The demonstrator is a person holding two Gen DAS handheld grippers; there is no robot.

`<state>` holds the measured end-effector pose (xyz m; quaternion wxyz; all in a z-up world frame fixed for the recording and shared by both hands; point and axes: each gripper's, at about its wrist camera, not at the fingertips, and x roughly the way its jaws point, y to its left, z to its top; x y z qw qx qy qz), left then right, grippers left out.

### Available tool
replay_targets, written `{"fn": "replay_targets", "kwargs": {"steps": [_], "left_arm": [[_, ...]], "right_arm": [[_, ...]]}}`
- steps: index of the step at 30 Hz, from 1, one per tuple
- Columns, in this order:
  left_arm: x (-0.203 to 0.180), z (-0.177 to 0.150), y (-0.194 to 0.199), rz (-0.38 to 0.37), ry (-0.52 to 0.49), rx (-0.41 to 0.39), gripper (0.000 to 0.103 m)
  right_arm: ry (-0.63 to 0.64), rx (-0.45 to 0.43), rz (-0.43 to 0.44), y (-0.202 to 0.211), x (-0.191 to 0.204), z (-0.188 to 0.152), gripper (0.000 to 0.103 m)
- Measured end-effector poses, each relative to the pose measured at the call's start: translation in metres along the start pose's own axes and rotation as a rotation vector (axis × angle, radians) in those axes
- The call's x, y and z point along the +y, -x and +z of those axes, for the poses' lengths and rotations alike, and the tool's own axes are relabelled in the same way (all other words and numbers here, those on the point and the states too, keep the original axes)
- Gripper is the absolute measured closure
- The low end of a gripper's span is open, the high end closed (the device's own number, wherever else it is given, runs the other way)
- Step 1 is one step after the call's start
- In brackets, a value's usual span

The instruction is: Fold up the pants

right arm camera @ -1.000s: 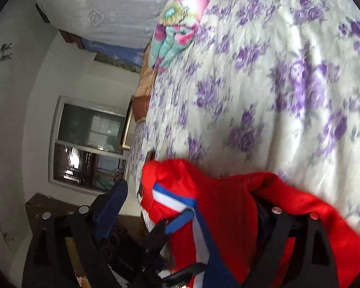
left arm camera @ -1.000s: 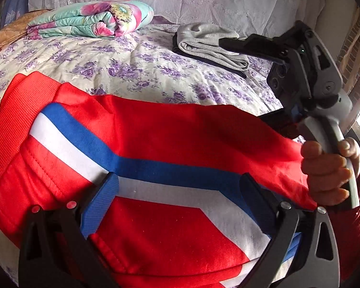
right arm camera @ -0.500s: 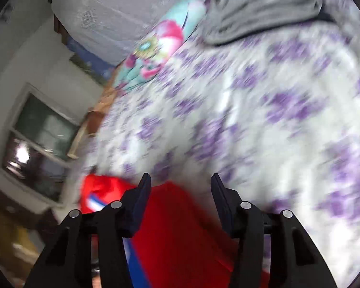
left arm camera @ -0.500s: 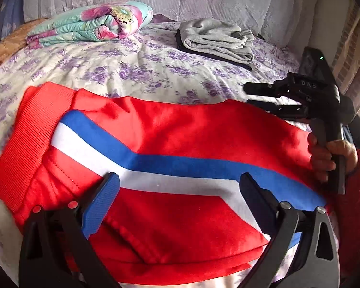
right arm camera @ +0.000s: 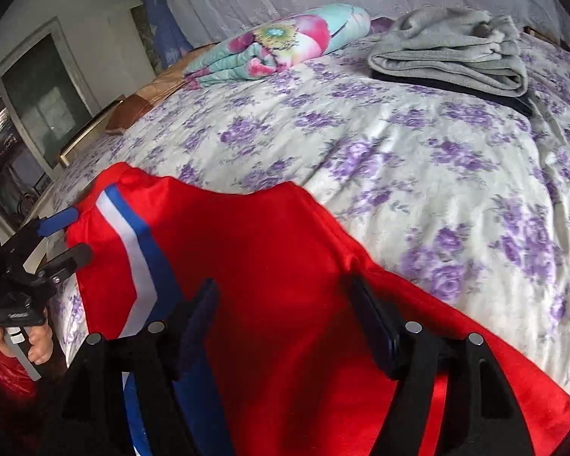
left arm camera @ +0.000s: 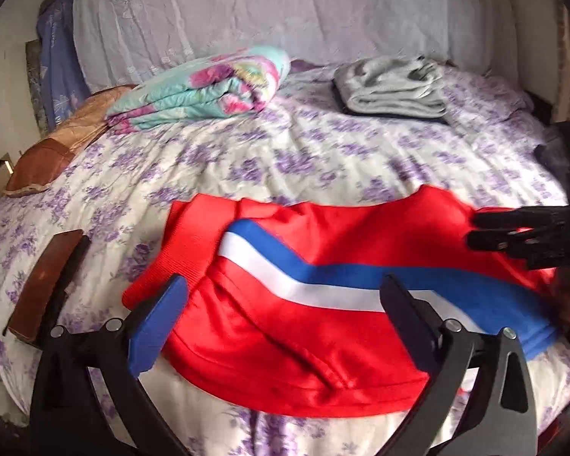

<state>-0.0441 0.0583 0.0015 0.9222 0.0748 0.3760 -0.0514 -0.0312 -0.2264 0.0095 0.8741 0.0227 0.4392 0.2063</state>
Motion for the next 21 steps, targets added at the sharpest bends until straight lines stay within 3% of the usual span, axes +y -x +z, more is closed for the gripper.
{"fn": "replay_targets", "kwargs": {"steps": [1, 2, 3, 5, 7, 9, 11, 13, 15, 17, 19, 21], "left_arm": [[0.002, 0.001, -0.012, 0.053, -0.007, 0.036, 0.004], [0.008, -0.002, -0.028, 0.151, -0.018, 0.076, 0.004], [0.015, -0.005, -0.040, 0.181, -0.009, 0.107, 0.004], [0.041, -0.008, -0.043, 0.050, 0.134, 0.143, 0.004], [0.061, -0.009, -0.036, 0.005, 0.244, 0.136, 0.004], [0.067, -0.010, -0.019, -0.032, 0.292, 0.074, 0.005], [0.059, -0.008, 0.003, -0.109, 0.274, -0.023, 0.005], [0.040, -0.004, 0.017, -0.068, 0.213, -0.095, 0.005], [0.020, -0.002, 0.017, -0.003, 0.143, -0.127, 0.005], [0.005, -0.004, -0.005, 0.111, 0.060, -0.074, 0.005], [0.004, -0.010, -0.047, 0.178, 0.029, 0.098, 0.004], [0.014, -0.006, -0.036, 0.149, 0.074, 0.062, 0.004]], "right_arm": [[0.015, -0.011, -0.061, 0.005, -0.003, -0.002, 0.031], [0.016, -0.006, -0.089, 0.007, -0.008, -0.007, 0.031], [0.008, -0.003, -0.063, 0.009, -0.014, -0.011, 0.031], [-0.003, -0.020, -0.071, 0.017, -0.020, -0.017, 0.031], [-0.013, -0.058, -0.098, 0.025, -0.024, -0.023, 0.031], [-0.041, -0.166, -0.171, 0.046, -0.025, -0.028, 0.030], [-0.071, -0.242, -0.144, 0.071, -0.023, -0.033, 0.028], [-0.083, -0.258, -0.120, 0.087, -0.020, -0.040, 0.021], [-0.073, -0.232, -0.166, 0.094, -0.019, -0.053, 0.015], [-0.099, -0.141, -0.240, 0.089, -0.032, -0.069, 0.015], [-0.183, -0.045, -0.302, 0.081, -0.062, -0.090, 0.015], [-0.294, -0.121, -0.200, 0.107, -0.085, -0.107, 0.017]]}}
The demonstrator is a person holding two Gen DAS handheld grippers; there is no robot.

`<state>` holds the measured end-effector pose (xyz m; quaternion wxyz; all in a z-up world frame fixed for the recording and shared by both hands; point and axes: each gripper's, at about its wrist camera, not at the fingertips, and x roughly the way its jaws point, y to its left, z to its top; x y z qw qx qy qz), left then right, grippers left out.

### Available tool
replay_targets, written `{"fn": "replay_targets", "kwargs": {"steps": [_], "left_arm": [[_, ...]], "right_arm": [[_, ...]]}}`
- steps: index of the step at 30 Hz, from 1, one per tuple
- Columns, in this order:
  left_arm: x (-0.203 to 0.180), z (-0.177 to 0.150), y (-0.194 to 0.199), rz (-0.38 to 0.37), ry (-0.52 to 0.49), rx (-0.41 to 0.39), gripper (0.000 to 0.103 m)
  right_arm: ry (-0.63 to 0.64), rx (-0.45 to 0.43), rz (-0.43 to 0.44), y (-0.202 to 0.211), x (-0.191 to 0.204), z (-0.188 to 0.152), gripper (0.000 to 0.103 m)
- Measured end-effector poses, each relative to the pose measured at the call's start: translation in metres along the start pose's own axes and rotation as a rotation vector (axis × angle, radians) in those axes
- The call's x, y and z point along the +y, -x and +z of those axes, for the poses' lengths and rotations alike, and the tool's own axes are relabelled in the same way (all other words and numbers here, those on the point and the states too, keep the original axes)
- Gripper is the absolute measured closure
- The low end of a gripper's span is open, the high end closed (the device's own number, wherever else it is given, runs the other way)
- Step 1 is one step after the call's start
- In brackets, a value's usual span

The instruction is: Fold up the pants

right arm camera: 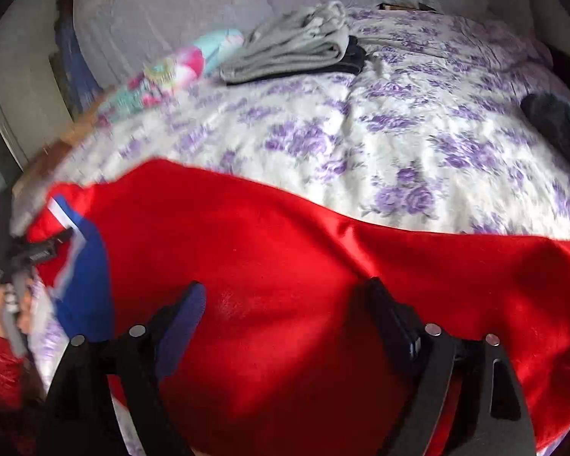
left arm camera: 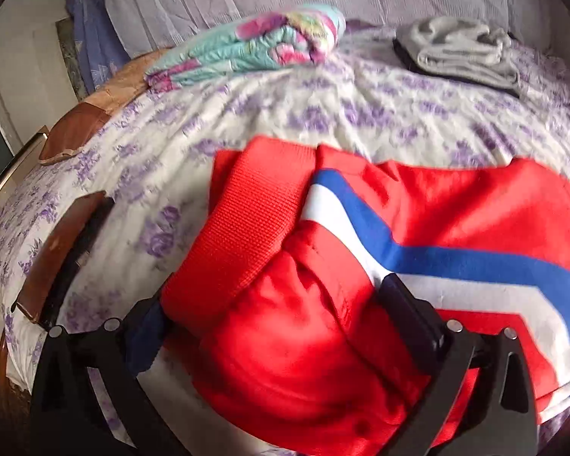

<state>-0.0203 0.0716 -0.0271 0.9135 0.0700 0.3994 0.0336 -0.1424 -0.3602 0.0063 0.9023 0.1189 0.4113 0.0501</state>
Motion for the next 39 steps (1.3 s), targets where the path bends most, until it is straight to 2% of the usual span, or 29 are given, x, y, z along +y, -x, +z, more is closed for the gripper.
{"fn": "replay_targets", "kwargs": {"steps": [2, 4, 8, 10, 12, 16, 19, 21, 22, 24, 26, 29, 31, 33, 34, 35, 37, 38, 39], "left_arm": [[0.011, -0.001, 0.003, -0.032, 0.053, -0.006, 0.004], [0.026, -0.004, 0.013, -0.102, 0.127, -0.030, 0.005], [0.042, -0.007, 0.051, -0.222, 0.214, -0.153, 0.005], [0.039, -0.003, 0.068, -0.253, 0.225, -0.211, 0.005], [0.025, 0.005, 0.078, -0.314, 0.208, -0.232, 0.005], [-0.023, 0.012, 0.067, -0.421, 0.100, -0.154, 0.005], [-0.066, 0.002, 0.036, -0.445, 0.005, -0.044, 0.005], [-0.086, -0.009, 0.009, -0.404, -0.037, 0.063, 0.005], [-0.089, -0.006, 0.013, -0.375, -0.066, 0.049, 0.005], [-0.083, -0.008, 0.016, -0.360, -0.037, -0.006, 0.005], [-0.074, -0.008, 0.004, -0.403, 0.003, 0.062, 0.005], [-0.064, -0.010, 0.003, -0.454, 0.045, 0.044, 0.005], [-0.067, -0.010, 0.004, -0.436, 0.031, 0.046, 0.005], [-0.072, -0.008, 0.009, -0.402, 0.008, 0.050, 0.005], [-0.074, -0.008, 0.010, -0.386, -0.003, 0.053, 0.005], [-0.076, -0.008, 0.011, -0.369, -0.014, 0.055, 0.005], [-0.076, -0.007, 0.014, -0.348, -0.017, 0.057, 0.005], [-0.075, -0.007, 0.017, -0.341, -0.014, 0.057, 0.005], [-0.075, -0.006, 0.020, -0.337, -0.009, 0.054, 0.005]], "right_arm": [[-0.087, -0.092, -0.027, 0.035, -0.025, -0.003, 0.016], [-0.167, -0.165, 0.007, 0.072, -0.052, -0.010, 0.016], [-0.336, -0.179, -0.055, 0.117, -0.102, -0.032, 0.016], [-0.386, -0.162, -0.096, 0.123, -0.115, -0.044, 0.016], [-0.441, -0.155, -0.113, 0.122, -0.125, -0.056, 0.016], [-0.532, -0.113, -0.030, 0.097, -0.145, -0.063, 0.015], [-0.571, -0.166, 0.017, 0.085, -0.158, -0.052, 0.011], [-0.593, -0.204, 0.043, 0.079, -0.166, -0.046, 0.011], [-0.584, -0.218, 0.045, 0.077, -0.167, -0.044, 0.012], [-0.539, -0.229, 0.027, 0.076, -0.162, -0.046, 0.012], [-0.469, -0.230, 0.020, 0.078, -0.154, -0.051, 0.013], [-0.412, -0.238, 0.012, 0.084, -0.146, -0.060, 0.016], [-0.406, -0.243, 0.014, 0.086, -0.146, -0.063, 0.017], [-0.423, -0.253, 0.013, 0.088, -0.148, -0.064, 0.022], [-0.449, -0.266, 0.012, 0.089, -0.150, -0.065, 0.032], [-0.480, -0.278, 0.036, 0.089, -0.154, -0.065, 0.047], [-0.530, -0.279, 0.103, 0.083, -0.160, -0.068, 0.062], [-0.535, -0.285, 0.107, 0.082, -0.162, -0.069, 0.067], [-0.535, -0.292, 0.120, 0.081, -0.164, -0.071, 0.068]]}}
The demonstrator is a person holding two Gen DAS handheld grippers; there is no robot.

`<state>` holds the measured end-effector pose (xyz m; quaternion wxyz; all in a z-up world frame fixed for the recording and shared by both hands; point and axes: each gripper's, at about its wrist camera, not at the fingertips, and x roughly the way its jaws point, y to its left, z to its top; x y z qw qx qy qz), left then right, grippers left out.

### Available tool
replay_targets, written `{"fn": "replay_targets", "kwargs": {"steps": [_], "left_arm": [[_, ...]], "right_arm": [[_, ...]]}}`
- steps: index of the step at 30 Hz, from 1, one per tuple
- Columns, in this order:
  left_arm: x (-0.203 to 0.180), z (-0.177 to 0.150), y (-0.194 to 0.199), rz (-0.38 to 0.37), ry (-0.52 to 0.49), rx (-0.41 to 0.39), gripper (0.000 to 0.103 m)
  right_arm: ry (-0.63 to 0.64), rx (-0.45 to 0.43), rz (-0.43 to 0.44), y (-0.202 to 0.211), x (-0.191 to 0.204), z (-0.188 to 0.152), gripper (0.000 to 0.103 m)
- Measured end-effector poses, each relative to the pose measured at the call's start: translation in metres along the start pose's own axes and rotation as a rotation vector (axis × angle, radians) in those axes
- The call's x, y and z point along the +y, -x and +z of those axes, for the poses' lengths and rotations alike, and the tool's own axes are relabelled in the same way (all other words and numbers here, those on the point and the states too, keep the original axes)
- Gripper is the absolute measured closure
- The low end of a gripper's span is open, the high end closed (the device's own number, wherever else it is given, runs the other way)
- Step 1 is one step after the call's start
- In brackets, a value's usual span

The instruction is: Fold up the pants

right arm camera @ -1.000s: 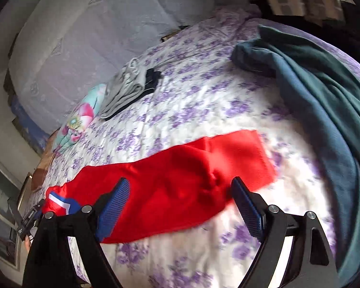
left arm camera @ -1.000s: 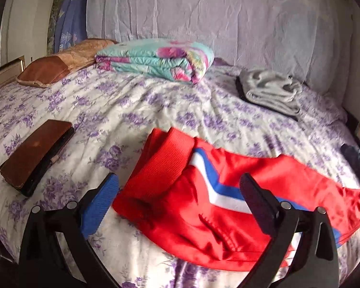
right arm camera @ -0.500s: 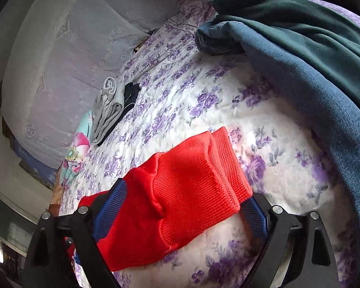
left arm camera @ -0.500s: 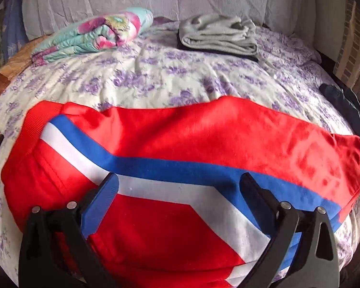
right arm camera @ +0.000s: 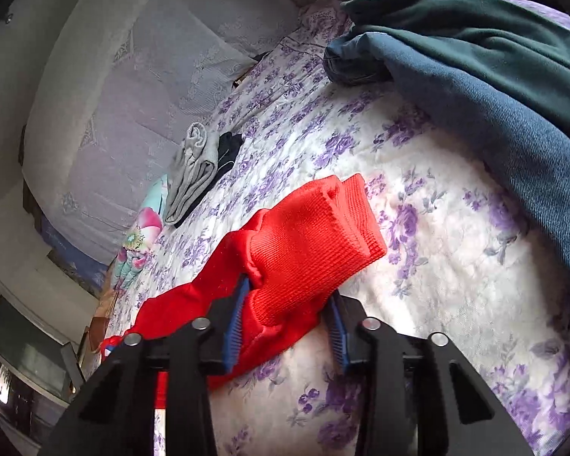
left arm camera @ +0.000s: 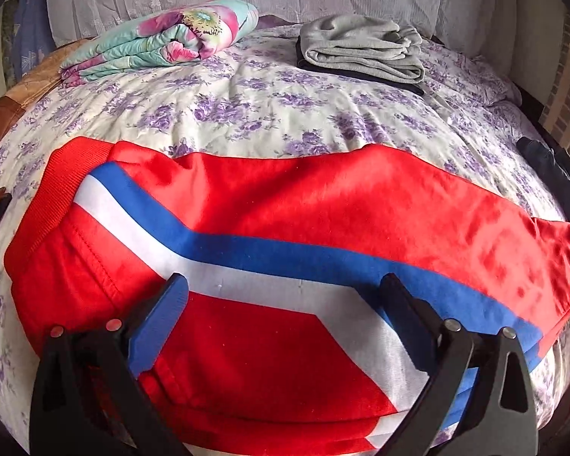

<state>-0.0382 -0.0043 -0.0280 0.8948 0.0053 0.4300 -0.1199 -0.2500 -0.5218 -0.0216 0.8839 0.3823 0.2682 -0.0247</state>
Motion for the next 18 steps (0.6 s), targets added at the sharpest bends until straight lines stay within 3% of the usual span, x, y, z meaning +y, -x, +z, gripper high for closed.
{"fn": "replay_targets", "kwargs": {"steps": [5, 8, 12, 14, 16, 18], "left_arm": [[-0.020, 0.011, 0.030, -0.109, 0.023, -0.061, 0.005], [-0.054, 0.023, 0.041, -0.165, -0.047, -0.080, 0.005], [-0.103, 0.025, 0.020, -0.151, -0.184, -0.034, 0.005], [-0.123, 0.011, -0.020, -0.120, -0.254, 0.099, 0.004], [-0.129, 0.002, -0.022, -0.077, -0.285, 0.048, 0.004], [-0.126, 0.001, -0.015, -0.082, -0.292, 0.046, 0.005]], "right_arm": [[-0.007, -0.029, 0.051, 0.003, -0.004, -0.002, 0.071], [-0.002, -0.051, 0.068, 0.007, -0.003, -0.005, 0.071], [-0.008, -0.052, 0.072, 0.006, -0.005, -0.004, 0.071], [-0.004, -0.050, 0.065, 0.006, -0.004, -0.004, 0.071], [-0.005, -0.048, 0.062, 0.006, -0.005, -0.004, 0.071], [-0.007, -0.047, 0.059, 0.005, -0.005, -0.003, 0.071]]}}
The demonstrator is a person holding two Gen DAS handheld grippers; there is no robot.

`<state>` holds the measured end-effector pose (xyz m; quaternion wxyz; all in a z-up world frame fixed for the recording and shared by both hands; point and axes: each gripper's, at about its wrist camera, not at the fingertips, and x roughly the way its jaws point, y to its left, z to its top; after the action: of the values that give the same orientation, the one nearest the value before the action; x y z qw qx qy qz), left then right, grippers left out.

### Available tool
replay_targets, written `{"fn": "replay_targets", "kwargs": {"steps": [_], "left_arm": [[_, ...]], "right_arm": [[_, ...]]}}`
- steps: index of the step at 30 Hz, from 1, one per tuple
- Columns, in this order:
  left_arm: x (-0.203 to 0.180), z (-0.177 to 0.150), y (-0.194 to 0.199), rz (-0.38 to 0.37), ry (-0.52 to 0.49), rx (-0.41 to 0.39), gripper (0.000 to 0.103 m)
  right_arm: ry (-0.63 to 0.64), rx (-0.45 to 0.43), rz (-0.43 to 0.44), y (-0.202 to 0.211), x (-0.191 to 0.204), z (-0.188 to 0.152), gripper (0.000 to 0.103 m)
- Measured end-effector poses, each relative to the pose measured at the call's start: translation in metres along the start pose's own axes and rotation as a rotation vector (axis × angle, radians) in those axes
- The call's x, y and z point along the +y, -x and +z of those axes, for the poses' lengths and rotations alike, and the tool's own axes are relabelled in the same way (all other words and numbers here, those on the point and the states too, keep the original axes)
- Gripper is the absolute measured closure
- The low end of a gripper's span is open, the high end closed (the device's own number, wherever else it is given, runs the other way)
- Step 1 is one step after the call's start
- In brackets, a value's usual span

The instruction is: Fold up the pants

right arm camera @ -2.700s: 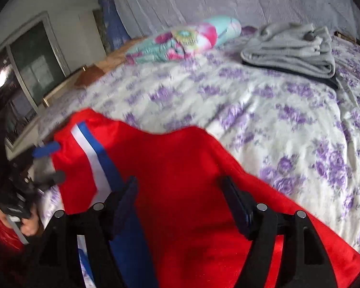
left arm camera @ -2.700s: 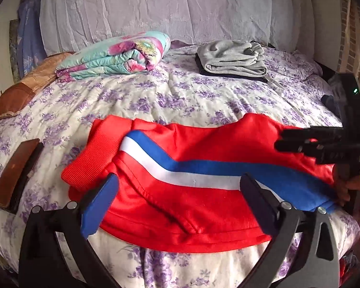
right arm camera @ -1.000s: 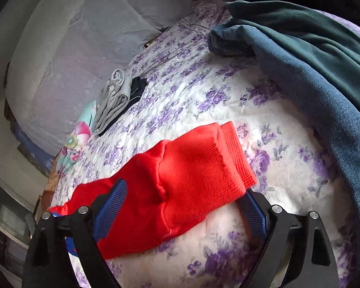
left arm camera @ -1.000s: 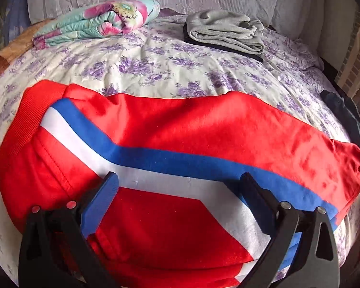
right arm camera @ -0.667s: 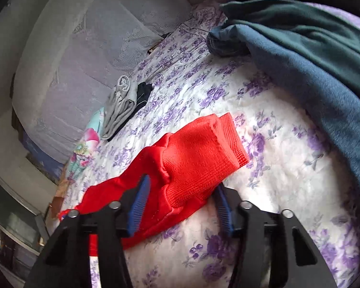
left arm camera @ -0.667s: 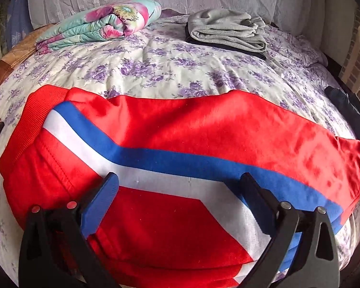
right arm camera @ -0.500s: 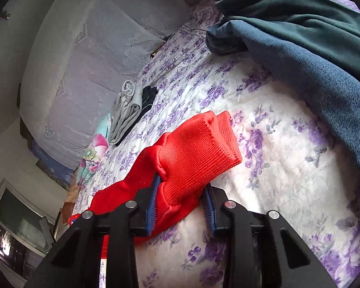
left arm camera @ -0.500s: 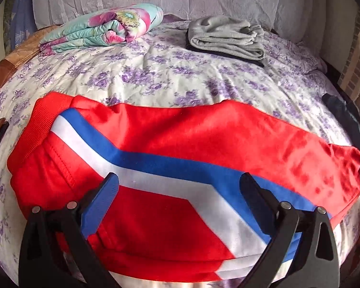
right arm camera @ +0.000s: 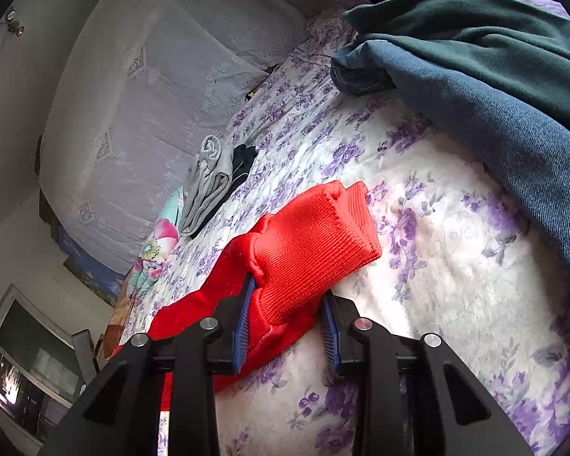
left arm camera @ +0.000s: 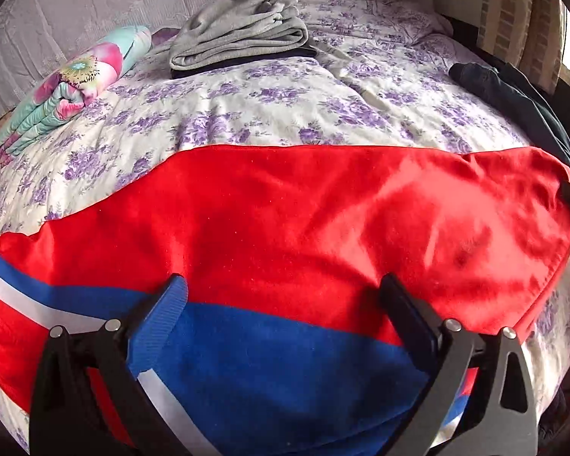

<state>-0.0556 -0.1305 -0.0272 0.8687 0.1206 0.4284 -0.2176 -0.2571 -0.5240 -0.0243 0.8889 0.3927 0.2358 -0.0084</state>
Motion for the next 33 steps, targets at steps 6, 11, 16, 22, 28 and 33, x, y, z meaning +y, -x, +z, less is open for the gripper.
{"fn": "replay_targets", "kwargs": {"steps": [6, 11, 16, 22, 28, 33], "left_arm": [[0.060, -0.027, 0.059, 0.121, 0.096, -0.185, 0.005], [0.156, -0.050, 0.112, 0.332, 0.220, -0.288, 0.005], [0.261, -0.094, 0.116, 0.350, 0.589, -0.259, 0.005], [0.296, -0.140, 0.106, 0.196, 0.847, -0.317, 0.005], [0.290, -0.138, 0.099, 0.176, 0.812, -0.284, 0.005], [0.289, -0.143, 0.101, 0.168, 0.792, -0.294, 0.005]], "right_arm": [[-0.002, -0.021, -0.038, 0.006, 0.009, 0.000, 0.072], [0.078, -0.080, -0.097, 0.013, 0.044, 0.003, 0.072], [0.372, -0.112, -0.217, -0.002, 0.125, -0.008, 0.072], [0.763, -0.066, -0.263, -0.050, 0.229, -0.059, 0.072], [1.135, 0.230, -0.195, -0.126, 0.290, -0.165, 0.054], [1.080, 0.155, -0.112, -0.097, 0.304, -0.161, 0.031]]}}
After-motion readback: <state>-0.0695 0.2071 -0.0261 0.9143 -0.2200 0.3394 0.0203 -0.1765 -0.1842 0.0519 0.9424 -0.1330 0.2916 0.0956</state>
